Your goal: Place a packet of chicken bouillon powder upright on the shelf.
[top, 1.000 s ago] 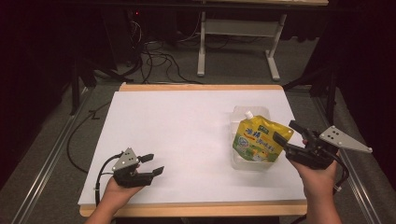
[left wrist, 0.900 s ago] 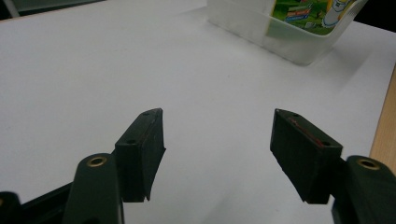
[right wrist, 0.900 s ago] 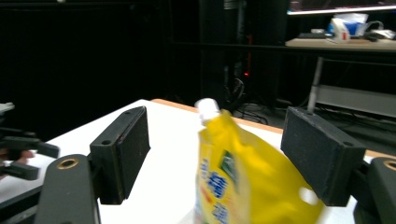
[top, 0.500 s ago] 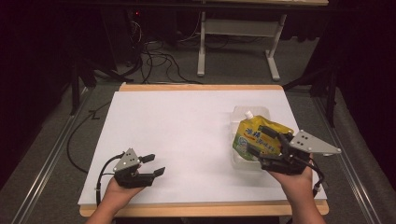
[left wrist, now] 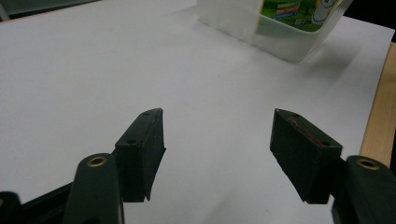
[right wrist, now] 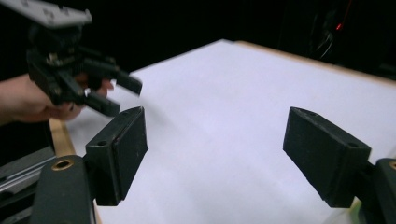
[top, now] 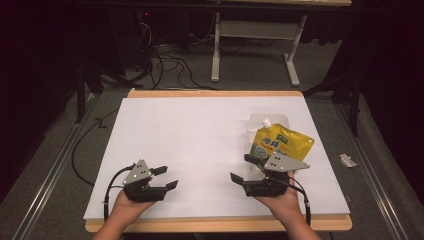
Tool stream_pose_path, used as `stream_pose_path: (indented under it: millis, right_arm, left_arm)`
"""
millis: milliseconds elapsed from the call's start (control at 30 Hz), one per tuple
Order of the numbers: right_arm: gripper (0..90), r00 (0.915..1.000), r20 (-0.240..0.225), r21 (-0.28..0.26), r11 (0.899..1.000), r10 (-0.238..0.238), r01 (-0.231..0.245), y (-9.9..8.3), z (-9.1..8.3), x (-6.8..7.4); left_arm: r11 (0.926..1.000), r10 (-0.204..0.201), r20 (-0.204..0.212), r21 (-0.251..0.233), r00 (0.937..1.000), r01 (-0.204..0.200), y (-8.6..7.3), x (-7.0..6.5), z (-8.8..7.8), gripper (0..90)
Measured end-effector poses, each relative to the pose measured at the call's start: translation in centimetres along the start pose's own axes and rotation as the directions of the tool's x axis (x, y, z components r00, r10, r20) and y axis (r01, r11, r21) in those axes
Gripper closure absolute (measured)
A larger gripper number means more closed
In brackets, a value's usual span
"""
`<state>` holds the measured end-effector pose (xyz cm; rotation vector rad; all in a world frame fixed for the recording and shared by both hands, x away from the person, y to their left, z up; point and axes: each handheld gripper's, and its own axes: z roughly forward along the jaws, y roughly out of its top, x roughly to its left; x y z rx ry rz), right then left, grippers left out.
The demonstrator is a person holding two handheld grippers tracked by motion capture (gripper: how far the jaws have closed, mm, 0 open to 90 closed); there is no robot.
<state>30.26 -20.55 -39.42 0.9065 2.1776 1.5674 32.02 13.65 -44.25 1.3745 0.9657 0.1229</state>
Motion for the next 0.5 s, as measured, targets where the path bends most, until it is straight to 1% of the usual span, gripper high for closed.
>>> stream_pose_path:
  millis: [67,100,167,233,300,400,500]
  right_arm:
    - [22.2,0.9997,-0.010,0.037,0.999,0.021,-0.020,-0.9,0.9,0.0]
    - [22.2,0.9998,-0.014,0.066,0.998,0.013,-0.012,-1.3,1.5,0.1]
    - [22.2,0.9998,-0.014,0.071,0.997,0.010,-0.009,-1.3,1.5,0.2]
    - [22.3,0.9998,-0.015,0.051,0.999,0.013,-0.012,-1.1,1.3,0.2]
    - [22.4,0.9998,-0.011,0.045,0.999,0.014,-0.014,-1.0,1.1,0.2]
    - [22.5,0.9997,-0.006,0.052,0.998,0.022,-0.021,-1.1,1.1,-0.1]
    - [22.6,0.9997,-0.005,0.048,0.999,0.023,-0.023,-1.1,1.0,-0.3]
  left_arm:
    - [1.0000,0.000,0.002,-0.002,1.0000,0.000,0.0,0.0,0.0,35.5]
    - [1.0000,-0.001,0.003,-0.002,1.0000,0.001,0.0,0.0,0.0,35.5]
    - [1.0000,-0.003,0.004,0.000,1.0000,0.003,0.0,0.0,0.0,35.5]
    - [1.0000,0.001,0.004,0.002,1.0000,-0.001,0.0,0.0,0.0,35.5]
    - [1.0000,0.001,0.006,0.008,1.0000,-0.001,-0.1,0.0,0.1,35.5]
    - [0.9998,0.010,0.005,0.015,0.9999,-0.010,-0.2,0.0,0.1,35.5]
    - [0.9999,0.009,0.005,0.011,0.9999,-0.009,-0.2,-0.1,0.1,35.5]
